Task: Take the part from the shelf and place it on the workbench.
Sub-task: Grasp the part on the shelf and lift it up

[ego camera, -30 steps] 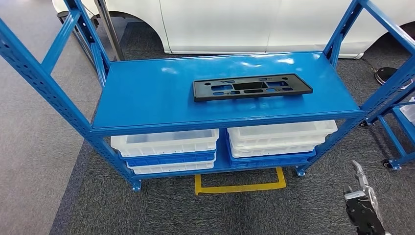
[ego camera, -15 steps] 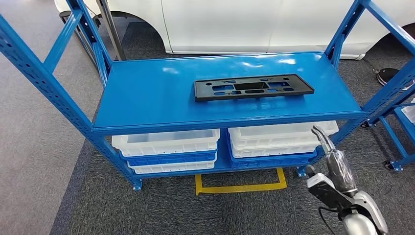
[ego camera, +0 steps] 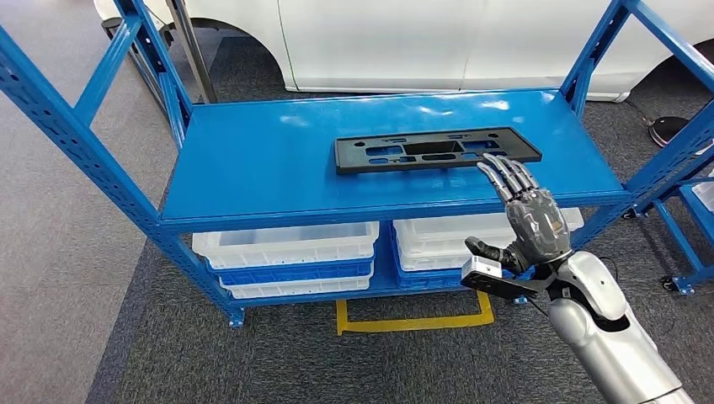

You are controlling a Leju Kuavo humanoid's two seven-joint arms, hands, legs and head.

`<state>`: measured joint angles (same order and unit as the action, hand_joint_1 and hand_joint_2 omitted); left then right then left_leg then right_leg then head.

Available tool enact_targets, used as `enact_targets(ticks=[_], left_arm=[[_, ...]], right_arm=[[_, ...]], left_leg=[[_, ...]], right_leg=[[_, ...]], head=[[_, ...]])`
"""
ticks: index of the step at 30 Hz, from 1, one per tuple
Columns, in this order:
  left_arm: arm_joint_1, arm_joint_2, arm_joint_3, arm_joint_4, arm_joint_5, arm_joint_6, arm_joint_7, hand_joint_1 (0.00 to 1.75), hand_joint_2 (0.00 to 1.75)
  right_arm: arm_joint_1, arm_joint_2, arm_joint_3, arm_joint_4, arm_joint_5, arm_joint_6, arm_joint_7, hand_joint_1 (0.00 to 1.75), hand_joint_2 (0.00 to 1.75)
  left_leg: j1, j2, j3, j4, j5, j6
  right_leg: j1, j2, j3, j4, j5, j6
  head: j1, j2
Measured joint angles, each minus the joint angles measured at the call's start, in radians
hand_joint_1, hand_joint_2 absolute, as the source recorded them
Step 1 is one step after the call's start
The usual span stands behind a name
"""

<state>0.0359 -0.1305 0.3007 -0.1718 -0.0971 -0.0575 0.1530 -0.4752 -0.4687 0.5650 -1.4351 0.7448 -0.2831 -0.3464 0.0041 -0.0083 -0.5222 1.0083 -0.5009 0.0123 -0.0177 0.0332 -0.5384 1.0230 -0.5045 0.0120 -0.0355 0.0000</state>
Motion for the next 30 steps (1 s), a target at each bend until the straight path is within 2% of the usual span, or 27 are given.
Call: enact_targets(ticks=[6,18,24,27,30], left_arm=[[0.001,0.000,-0.007,0.002,0.000,-0.006,0.000,0.00,0.00],[0.002,0.000,-0.014,0.003,-0.006,-0.015,-0.004,0.00,0.00],[0.003,0.000,-0.018,0.004,-0.009,-0.022,-0.012,0.00,0.00],[0.004,0.000,-0.018,0.004,-0.009,-0.029,-0.017,0.00,0.00],[0.003,-0.002,-0.019,0.004,-0.008,-0.034,-0.020,0.00,0.00]], right_arm=[[-0.024,-0.004,0.048,0.021,0.003,-0.003,0.012,0.00,0.00],[-0.039,-0.019,0.084,0.055,0.030,-0.003,0.030,0.00,0.00],[-0.053,-0.025,0.094,0.083,0.033,0.000,0.033,0.00,0.00],[-0.055,-0.028,0.098,0.089,0.032,0.002,0.037,0.00,0.00],[-0.063,-0.033,0.100,0.090,0.028,0.004,0.041,0.00,0.00]], left_leg=[[0.000,0.000,-0.001,0.000,0.000,0.000],[0.000,0.000,-0.001,0.000,0.000,0.000],[-0.004,-0.001,-0.005,0.008,-0.001,0.002],[-0.004,-0.001,-0.006,0.009,-0.001,0.006],[0.007,0.004,0.007,-0.020,0.011,0.021]], right_leg=[[0.000,0.000,0.000,0.000,0.000,0.000],[0.000,-0.001,0.000,0.000,0.000,0.000],[-0.005,-0.001,-0.001,-0.002,0.001,0.002],[-0.006,0.000,-0.001,-0.006,0.004,0.007],[0.000,-0.008,-0.009,0.009,-0.005,0.016]], head=[[0.000,0.000],[0.000,0.000],[0.000,0.000],[0.000,0.000],[0.001,0.000]])
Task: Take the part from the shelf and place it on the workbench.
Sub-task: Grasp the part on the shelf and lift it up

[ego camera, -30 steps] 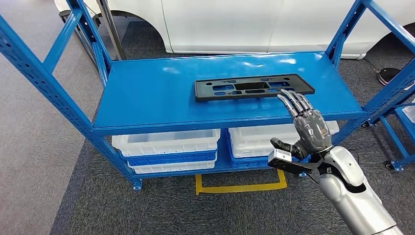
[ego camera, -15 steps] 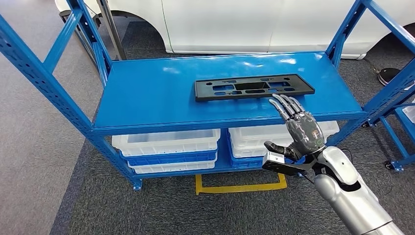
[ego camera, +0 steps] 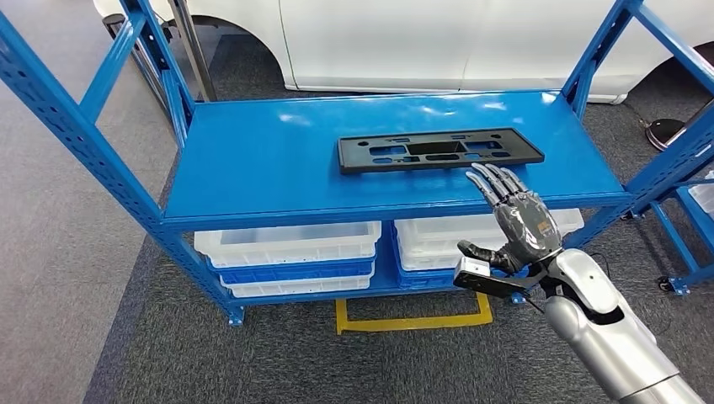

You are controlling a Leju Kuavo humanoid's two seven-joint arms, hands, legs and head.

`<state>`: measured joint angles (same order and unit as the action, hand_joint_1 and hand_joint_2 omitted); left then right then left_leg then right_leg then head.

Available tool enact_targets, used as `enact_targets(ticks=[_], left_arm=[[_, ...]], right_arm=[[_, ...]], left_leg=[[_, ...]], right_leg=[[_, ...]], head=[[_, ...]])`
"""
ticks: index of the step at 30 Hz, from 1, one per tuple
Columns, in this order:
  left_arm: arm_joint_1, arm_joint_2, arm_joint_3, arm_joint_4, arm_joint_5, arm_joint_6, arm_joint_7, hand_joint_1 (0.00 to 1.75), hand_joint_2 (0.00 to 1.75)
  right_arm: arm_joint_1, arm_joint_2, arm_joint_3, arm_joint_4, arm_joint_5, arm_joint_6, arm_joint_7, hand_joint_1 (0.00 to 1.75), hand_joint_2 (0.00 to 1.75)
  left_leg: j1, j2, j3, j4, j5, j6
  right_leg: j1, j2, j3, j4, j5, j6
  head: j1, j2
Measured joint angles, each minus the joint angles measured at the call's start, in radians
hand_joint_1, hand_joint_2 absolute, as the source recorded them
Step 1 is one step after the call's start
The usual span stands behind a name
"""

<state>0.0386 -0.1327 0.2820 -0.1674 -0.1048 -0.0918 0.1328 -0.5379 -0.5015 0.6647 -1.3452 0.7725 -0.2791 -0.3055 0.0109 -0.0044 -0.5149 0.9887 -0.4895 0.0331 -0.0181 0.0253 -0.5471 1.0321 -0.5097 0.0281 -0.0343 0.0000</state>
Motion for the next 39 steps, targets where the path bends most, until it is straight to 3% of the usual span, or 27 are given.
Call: enact_targets(ticks=[1,3,4,5,6,8,9,11,15,17,19,20,21,24,25,26,28,31,33,35,36,37,39], left_arm=[[0.000,-0.001,0.000,0.000,0.000,0.000,0.000,0.00,0.00],[0.001,-0.002,0.000,0.000,0.000,0.000,0.000,0.00,0.00],[0.002,-0.002,0.000,0.000,0.001,0.000,-0.001,0.00,0.00],[0.003,-0.002,0.000,0.000,0.001,0.000,-0.001,0.00,0.00],[0.004,-0.003,0.000,0.000,0.001,0.000,-0.001,0.00,0.00],[0.006,-0.004,0.000,0.000,0.002,0.000,-0.001,0.00,0.00],[0.006,-0.005,0.000,0.001,0.003,0.000,-0.001,0.00,0.00],[0.006,-0.004,0.000,0.001,0.004,0.001,-0.002,0.00,0.00],[0.005,-0.005,0.000,0.002,0.006,0.001,-0.002,0.00,0.00],[0.005,-0.005,0.000,0.002,0.007,0.002,-0.003,0.00,0.00],[0.005,-0.005,0.000,0.002,0.008,0.002,-0.003,0.00,0.00],[0.006,-0.005,0.000,0.003,0.009,0.002,-0.003,0.00,0.00],[0.007,-0.005,0.000,0.003,0.010,0.002,-0.003,0.00,0.00],[0.010,-0.005,0.000,0.004,0.012,0.002,-0.003,0.00,0.00],[0.011,-0.005,0.000,0.005,0.012,0.002,-0.003,0.00,0.00],[0.011,-0.005,0.000,0.006,0.012,0.002,-0.003,0.00,0.00],[0.008,-0.006,0.000,0.008,0.012,0.003,-0.004,0.00,0.00],[0.008,-0.008,0.000,0.008,0.012,0.004,-0.003,0.00,0.00],[0.009,-0.010,0.000,0.008,0.012,0.004,-0.002,0.00,0.00],[0.007,-0.014,0.000,0.008,0.012,0.004,-0.001,0.00,0.00],[0.007,-0.015,0.000,0.008,0.012,0.004,-0.001,0.00,0.00],[0.007,-0.016,0.000,0.008,0.012,0.005,-0.001,0.00,0.00],[0.007,-0.017,0.000,0.008,0.012,0.005,0.000,0.00,0.00]], right_arm=[[-0.004,-0.002,0.000,0.000,-0.002,0.002,0.001,0.00,0.00],[-0.007,-0.004,0.001,0.002,-0.004,0.008,0.002,0.00,0.00],[-0.006,-0.004,0.002,0.002,-0.005,0.012,0.004,0.00,0.00],[-0.004,-0.004,0.003,0.003,-0.005,0.014,0.005,0.00,0.00],[-0.003,-0.005,0.003,0.004,-0.005,0.016,0.006,0.00,0.00],[-0.003,-0.006,0.004,0.004,-0.006,0.019,0.007,0.00,0.00],[-0.004,-0.007,0.004,0.004,-0.006,0.022,0.008,0.00,0.00],[-0.002,-0.009,0.006,0.004,-0.007,0.026,0.009,0.00,0.00],[-0.001,-0.010,0.008,-0.001,-0.007,0.027,0.011,0.00,0.00],[-0.003,-0.010,0.008,-0.003,-0.007,0.028,0.013,0.00,0.00],[-0.001,-0.010,0.009,-0.003,-0.006,0.032,0.014,0.00,0.00],[0.001,-0.010,0.010,-0.003,-0.006,0.034,0.015,0.00,0.00],[0.003,-0.010,0.011,-0.004,-0.006,0.036,0.017,0.00,0.00],[0.003,-0.009,0.012,-0.009,-0.006,0.040,0.019,0.00,0.00],[0.002,-0.009,0.012,-0.011,-0.006,0.042,0.020,0.00,0.00],[0.002,-0.009,0.013,-0.012,-0.006,0.043,0.020,0.00,0.00],[0.002,-0.008,0.015,-0.013,-0.005,0.047,0.021,0.00,0.00],[0.001,-0.009,0.016,-0.021,-0.006,0.049,0.023,0.00,0.00],[-0.002,-0.009,0.016,-0.023,-0.007,0.058,0.024,0.00,0.00],[0.001,-0.009,0.017,-0.023,-0.008,0.070,0.024,0.00,0.00],[0.004,-0.009,0.018,-0.023,-0.009,0.074,0.024,0.00,0.00],[0.006,-0.008,0.018,-0.023,-0.010,0.078,0.024,0.00,0.00],[0.005,-0.007,0.018,-0.024,-0.012,0.085,0.024,0.00,0.00]], left_leg=[[0.004,0.003,0.005,-0.010,0.004,0.004],[0.004,0.007,0.010,-0.014,0.003,0.008],[0.004,0.009,0.012,-0.014,0.001,0.008],[0.005,0.010,0.015,-0.013,-0.003,0.006],[0.007,0.010,0.020,-0.012,-0.009,0.003],[0.013,0.009,0.034,-0.005,-0.026,-0.009],[0.014,0.008,0.038,0.001,-0.036,-0.017],[0.011,0.007,0.036,0.008,-0.048,-0.031],[0.013,0.011,0.028,0.031,-0.067,-0.047],[0.013,0.011,-0.029,0.135,-0.108,-0.051],[0.011,0.011,-0.124,0.279,-0.142,-0.049],[0.010,0.011,-0.160,0.319,-0.136,-0.046],[0.008,0.010,-0.178,0.322,-0.109,-0.041],[-0.005,0.006,-0.150,0.171,0.027,-0.012],[-0.010,0.003,-0.137,0.127,0.056,-0.001],[-0.015,0.002,-0.126,0.096,0.066,0.007],[-0.022,0.001,-0.114,0.072,0.054,0.013],[-0.013,0.002,-0.086,0.029,0.046,0.015],[-0.008,0.004,-0.064,0.010,0.045,0.016],[-0.007,0.004,-0.051,0.008,0.035,0.018],[-0.007,0.003,-0.045,0.009,0.029,0.017],[-0.007,0.003,-0.037,0.010,0.022,0.016],[-0.006,0.002,-0.018,0.015,0.005,0.012]], right_leg=[[0.001,-0.006,-0.021,0.039,-0.018,0.002],[-0.003,-0.014,-0.094,0.163,-0.062,0.005],[-0.006,-0.014,-0.131,0.218,-0.074,0.008],[-0.009,-0.015,-0.153,0.243,-0.066,0.011],[-0.013,-0.017,-0.158,0.232,-0.039,0.014],[-0.019,-0.024,-0.120,0.126,0.040,0.020],[-0.017,-0.027,-0.098,0.074,0.065,0.021],[-0.012,-0.029,-0.078,0.025,0.064,0.012],[-0.009,-0.023,-0.071,0.019,0.043,-0.022],[-0.008,-0.023,-0.057,0.014,0.034,-0.036],[-0.001,-0.023,-0.043,0.013,0.024,-0.045],[0.003,-0.022,-0.035,0.013,0.017,-0.048],[0.007,-0.021,-0.025,0.013,0.010,-0.050],[0.015,-0.015,0.011,0.011,-0.014,-0.051],[0.017,-0.014,0.017,0.010,-0.020,-0.049],[0.016,-0.013,0.019,0.008,-0.023,-0.045],[0.013,-0.012,0.016,0.004,-0.024,-0.034],[0.013,-0.016,0.019,0.005,-0.034,-0.020],[0.011,-0.019,-0.022,0.088,-0.070,-0.013],[0.006,-0.020,-0.103,0.214,-0.106,-0.005],[0.004,-0.020,-0.133,0.248,-0.102,-0.001],[0.002,-0.020,-0.146,0.246,-0.077,0.001],[-0.002,-0.022,-0.120,0.143,0.015,0.003]], head=[[0.001,0.000],[0.002,0.000],[0.002,0.000],[0.002,0.000],[0.002,0.000],[0.002,0.000],[0.003,0.000],[0.005,0.000],[0.004,0.000],[0.004,0.000],[0.003,0.000],[0.003,0.000],[0.003,0.000],[0.004,0.000],[0.005,0.000],[0.005,0.000],[0.004,0.000],[0.004,0.000],[0.005,0.000],[0.006,0.000],[0.006,0.000],[0.006,0.000],[0.006,0.000]])
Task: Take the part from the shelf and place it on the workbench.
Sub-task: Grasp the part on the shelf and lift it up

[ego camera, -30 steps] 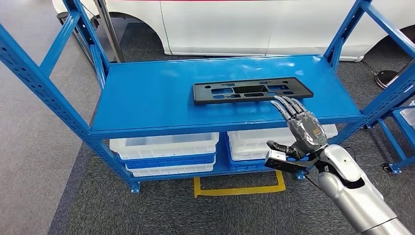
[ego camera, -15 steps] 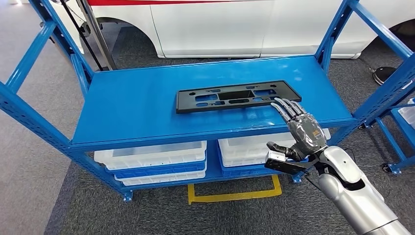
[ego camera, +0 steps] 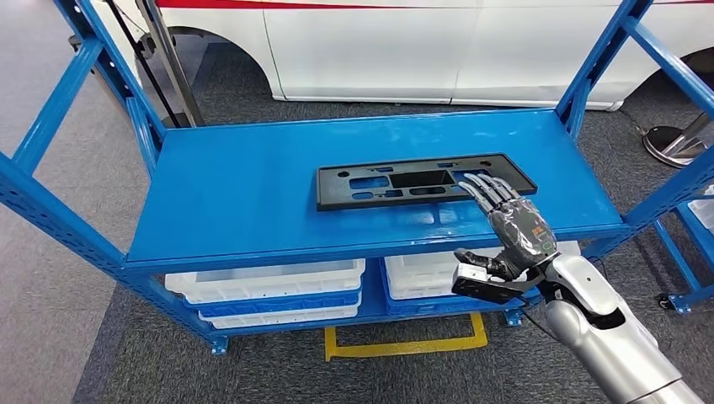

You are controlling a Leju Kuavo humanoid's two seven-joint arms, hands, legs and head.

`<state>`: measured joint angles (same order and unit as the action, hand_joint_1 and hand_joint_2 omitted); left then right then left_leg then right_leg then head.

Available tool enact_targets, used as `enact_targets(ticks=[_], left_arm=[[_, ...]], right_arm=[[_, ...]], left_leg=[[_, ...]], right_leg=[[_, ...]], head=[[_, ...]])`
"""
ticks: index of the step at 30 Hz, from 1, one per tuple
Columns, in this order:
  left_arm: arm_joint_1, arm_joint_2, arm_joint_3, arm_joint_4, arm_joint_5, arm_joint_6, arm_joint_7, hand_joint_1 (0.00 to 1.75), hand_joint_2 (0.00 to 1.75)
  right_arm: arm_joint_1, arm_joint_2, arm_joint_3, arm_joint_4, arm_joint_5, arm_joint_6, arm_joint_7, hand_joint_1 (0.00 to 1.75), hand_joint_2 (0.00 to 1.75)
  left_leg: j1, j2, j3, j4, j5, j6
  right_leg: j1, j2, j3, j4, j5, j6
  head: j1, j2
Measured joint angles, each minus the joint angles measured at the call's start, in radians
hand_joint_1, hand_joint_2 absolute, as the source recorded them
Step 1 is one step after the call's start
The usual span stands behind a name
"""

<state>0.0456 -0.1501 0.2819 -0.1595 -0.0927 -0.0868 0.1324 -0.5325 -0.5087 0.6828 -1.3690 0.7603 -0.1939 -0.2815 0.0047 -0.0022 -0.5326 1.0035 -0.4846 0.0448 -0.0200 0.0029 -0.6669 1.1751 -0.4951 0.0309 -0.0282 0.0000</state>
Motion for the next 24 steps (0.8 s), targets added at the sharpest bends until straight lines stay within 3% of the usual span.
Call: enact_targets(ticks=[2,5,8,9,11,12,13,14,16,17,19,22,24], left_arm=[[0.000,-0.001,0.000,0.000,0.000,0.000,0.000,0.00,0.00],[-0.002,-0.003,0.000,0.000,0.000,-0.001,0.001,0.00,0.00],[-0.004,-0.004,0.000,0.000,0.001,-0.001,0.003,0.00,0.00],[-0.004,-0.004,0.000,0.000,0.002,-0.001,0.003,0.00,0.00],[-0.004,-0.004,0.000,0.000,0.002,-0.001,0.003,0.00,0.00],[-0.003,-0.004,0.000,0.000,0.003,-0.001,0.003,0.00,0.00],[-0.003,-0.004,0.000,0.000,0.003,-0.001,0.003,0.00,0.00],[-0.002,-0.004,0.000,0.000,0.003,-0.001,0.004,0.00,0.00],[-0.001,-0.004,0.000,0.000,0.003,-0.001,0.004,0.00,0.00],[-0.001,-0.004,0.000,0.000,0.003,-0.001,0.005,0.00,0.00],[-0.003,-0.004,0.000,0.000,0.003,-0.001,0.006,0.00,0.00],[-0.003,-0.006,0.000,0.000,0.005,-0.001,0.008,0.00,0.00],[-0.003,-0.008,0.000,0.000,0.006,0.000,0.009,0.00,0.00]], right_arm=[[-0.002,0.001,0.000,-0.001,-0.002,0.007,-0.001,0.00,0.00],[-0.003,0.006,0.002,-0.004,-0.007,0.017,-0.002,0.00,0.00],[-0.005,0.009,0.003,-0.006,-0.011,0.023,-0.003,0.00,0.00],[-0.006,0.011,0.003,-0.007,-0.012,0.026,-0.004,0.00,0.00],[-0.005,0.016,0.003,-0.008,-0.015,0.033,-0.004,0.00,0.00],[-0.004,0.018,0.004,-0.008,-0.016,0.036,-0.005,0.00,0.00],[-0.003,0.021,0.005,-0.008,-0.018,0.038,-0.005,0.00,0.00],[-0.002,0.023,0.005,-0.008,-0.019,0.039,-0.005,0.00,0.00],[-0.003,0.025,0.006,-0.008,-0.019,0.041,-0.005,0.00,0.00],[-0.004,0.027,0.007,-0.008,-0.020,0.044,-0.006,0.00,0.00],[-0.006,0.029,0.007,-0.009,-0.021,0.050,-0.007,0.00,0.00],[-0.006,0.031,0.012,-0.018,-0.025,0.058,-0.009,0.00,0.00],[-0.008,0.031,0.014,-0.023,-0.027,0.061,-0.009,0.00,0.00]], left_leg=[[-0.001,-0.001,0.010,0.004,-0.015,-0.009],[-0.004,-0.001,0.007,0.007,-0.023,-0.024],[-0.002,0.000,-0.006,0.042,-0.050,-0.039],[-0.001,0.000,-0.029,0.089,-0.072,-0.043],[0.001,0.000,-0.107,0.228,-0.121,-0.048],[0.001,0.000,-0.144,0.281,-0.129,-0.049],[0.001,0.000,-0.166,0.302,-0.117,-0.049],[0.001,0.000,-0.168,0.283,-0.084,-0.047],[0.000,-0.001,-0.128,0.163,0.006,-0.037],[-0.002,-0.002,-0.104,0.104,0.035,-0.032],[-0.007,-0.004,-0.078,0.042,0.043,-0.024],[-0.004,-0.004,-0.066,0.017,0.037,-0.015],[0.001,-0.002,-0.056,0.003,0.040,-0.005]], right_leg=[[0.002,-0.003,0.039,-0.101,0.050,-0.005],[0.010,-0.001,0.051,-0.132,0.038,-0.022],[0.004,0.000,0.062,-0.141,0.033,-0.038],[0.002,-0.001,0.068,-0.144,0.031,-0.044],[0.004,-0.003,0.077,-0.145,0.023,-0.052],[0.005,-0.003,0.081,-0.144,0.019,-0.054],[0.006,-0.002,0.087,-0.144,0.015,-0.054],[0.006,-0.001,0.094,-0.144,0.010,-0.053],[0.007,0.001,0.112,-0.144,-0.002,-0.050],[0.009,0.003,0.118,-0.143,-0.008,-0.046],[0.011,0.004,0.118,-0.144,-0.013,-0.037],[0.009,0.004,0.119,-0.145,-0.020,-0.021],[0.007,0.002,0.096,-0.090,-0.054,-0.012]], head=[[0.000,0.000],[-0.001,0.000],[-0.001,0.000],[-0.001,0.000],[-0.001,0.000],[-0.001,0.000],[-0.001,0.000],[-0.001,0.000],[-0.001,0.000],[-0.001,0.000],[-0.001,0.000],[0.000,0.000],[0.000,0.000]])
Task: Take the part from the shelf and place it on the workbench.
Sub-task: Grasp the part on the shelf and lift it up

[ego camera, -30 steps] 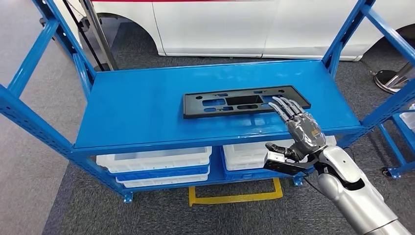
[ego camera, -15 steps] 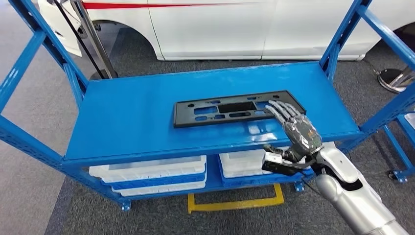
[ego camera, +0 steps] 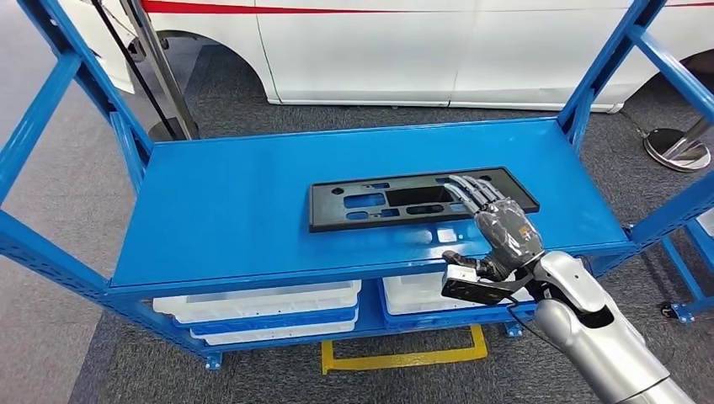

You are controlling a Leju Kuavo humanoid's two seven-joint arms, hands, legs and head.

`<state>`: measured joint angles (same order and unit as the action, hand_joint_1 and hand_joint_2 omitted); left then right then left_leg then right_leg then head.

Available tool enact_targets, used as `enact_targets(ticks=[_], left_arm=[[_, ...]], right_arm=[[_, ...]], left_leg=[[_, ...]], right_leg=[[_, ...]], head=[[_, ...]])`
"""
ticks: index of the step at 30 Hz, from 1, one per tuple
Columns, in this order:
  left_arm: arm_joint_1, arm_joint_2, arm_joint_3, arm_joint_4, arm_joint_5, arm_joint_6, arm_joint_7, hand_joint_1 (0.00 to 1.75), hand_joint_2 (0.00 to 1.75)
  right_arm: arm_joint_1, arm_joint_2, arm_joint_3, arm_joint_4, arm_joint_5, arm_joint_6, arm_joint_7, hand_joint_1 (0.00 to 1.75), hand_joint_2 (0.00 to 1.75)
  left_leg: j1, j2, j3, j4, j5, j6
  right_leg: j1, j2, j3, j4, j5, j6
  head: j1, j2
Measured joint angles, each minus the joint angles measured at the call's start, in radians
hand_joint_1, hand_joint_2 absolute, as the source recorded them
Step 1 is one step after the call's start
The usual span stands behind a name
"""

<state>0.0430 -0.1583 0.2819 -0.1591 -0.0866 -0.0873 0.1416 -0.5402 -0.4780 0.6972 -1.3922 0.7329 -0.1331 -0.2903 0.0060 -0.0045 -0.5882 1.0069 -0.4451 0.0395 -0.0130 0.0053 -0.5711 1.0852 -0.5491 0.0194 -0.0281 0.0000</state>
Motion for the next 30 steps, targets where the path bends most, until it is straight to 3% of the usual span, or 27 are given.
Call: enact_targets(ticks=[2,3,4,5,7,9,12,16,18,22,27,30], left_arm=[[0.000,-0.001,0.000,0.000,0.000,0.000,0.000,0.00,0.00],[0.000,-0.002,0.000,0.000,0.000,0.000,0.000,0.00,0.00],[0.000,-0.002,0.000,0.000,0.000,0.000,0.000,0.00,0.00],[0.000,-0.002,0.000,0.000,0.000,0.000,0.000,0.00,0.00],[0.001,-0.003,0.000,0.000,0.000,0.000,0.001,0.00,0.00],[0.000,-0.004,0.000,0.000,0.000,0.000,0.001,0.00,0.00],[0.000,-0.005,0.000,0.000,0.000,0.000,0.002,0.00,0.00],[0.000,-0.005,0.000,0.000,0.000,0.000,0.003,0.00,0.00],[0.000,-0.005,0.000,0.000,0.000,0.000,0.004,0.00,0.00],[0.000,-0.005,0.000,0.000,0.000,0.001,0.006,0.00,0.00],[0.000,-0.005,0.001,0.000,0.012,0.021,0.007,0.00,0.00],[-0.001,-0.005,0.001,0.000,0.014,0.025,0.010,0.00,0.00]], right_arm=[[0.002,0.000,0.002,-0.001,-0.001,0.003,0.000,0.00,0.00],[0.005,0.000,0.003,-0.001,-0.001,0.005,0.000,0.00,0.00],[0.008,0.000,0.005,-0.001,-0.001,0.005,0.000,0.00,0.00],[0.009,0.000,0.006,-0.001,-0.001,0.005,0.000,0.00,0.00],[0.008,0.000,0.007,-0.001,-0.001,0.005,0.000,0.00,0.00],[0.006,0.000,0.008,-0.001,-0.001,0.006,0.000,0.00,0.00],[0.006,0.000,0.009,-0.003,-0.003,0.007,0.000,0.00,0.00],[0.005,0.002,0.010,-0.005,-0.003,0.012,-0.004,0.00,0.00],[0.005,0.003,0.013,-0.005,-0.003,0.017,-0.005,0.00,0.00],[0.005,0.004,0.019,-0.005,-0.003,0.025,-0.006,0.00,1.75],[0.005,0.005,0.029,-0.005,-0.011,0.075,-0.010,0.00,1.75],[0.004,0.010,0.048,-0.004,-0.013,0.095,-0.014,0.00,1.75]], left_leg=[[-0.001,0.001,0.004,-0.002,-0.003,0.007],[-0.001,0.001,0.006,-0.001,-0.006,0.008],[-0.001,0.001,0.009,0.000,-0.009,0.009],[-0.001,0.000,0.014,0.001,-0.013,0.008],[-0.001,-0.001,0.025,0.005,-0.024,0.004],[-0.004,-0.002,0.028,0.012,-0.033,-0.003],[-0.008,-0.001,0.026,0.012,-0.039,-0.014],[-0.011,0.001,0.036,0.003,-0.037,0.016],[-0.011,0.000,0.038,0.001,-0.037,0.016],[-0.008,0.000,0.040,-0.003,-0.036,0.011],[-0.005,0.000,0.040,-0.003,-0.038,-0.010],[-0.005,0.000,0.040,-0.003,-0.039,-0.015]], right_leg=[[-0.002,-0.001,-0.070,0.131,-0.055,0.010],[-0.003,-0.001,-0.105,0.189,-0.069,0.014],[-0.003,-0.001,-0.129,0.221,-0.066,0.016],[-0.004,-0.002,-0.130,0.207,-0.040,0.017],[-0.005,-0.004,-0.084,0.085,0.045,0.014],[0.000,-0.007,-0.039,-0.021,0.088,0.005],[0.004,-0.003,-0.029,-0.049,0.081,-0.009],[0.002,-0.001,-0.021,-0.060,0.082,-0.012],[0.004,-0.001,-0.021,-0.059,0.080,-0.015],[0.007,-0.001,-0.020,-0.058,0.078,-0.019],[0.009,-0.002,-0.020,-0.056,0.077,-0.021],[0.009,-0.002,-0.020,-0.056,0.077,-0.021]], head=[[0.000,0.000],[0.000,0.000],[0.000,0.000],[0.000,0.000],[0.000,0.000],[0.000,0.000],[-0.001,0.000],[-0.001,0.000],[-0.001,0.000],[-0.001,0.000],[-0.001,0.000],[-0.001,0.000]])
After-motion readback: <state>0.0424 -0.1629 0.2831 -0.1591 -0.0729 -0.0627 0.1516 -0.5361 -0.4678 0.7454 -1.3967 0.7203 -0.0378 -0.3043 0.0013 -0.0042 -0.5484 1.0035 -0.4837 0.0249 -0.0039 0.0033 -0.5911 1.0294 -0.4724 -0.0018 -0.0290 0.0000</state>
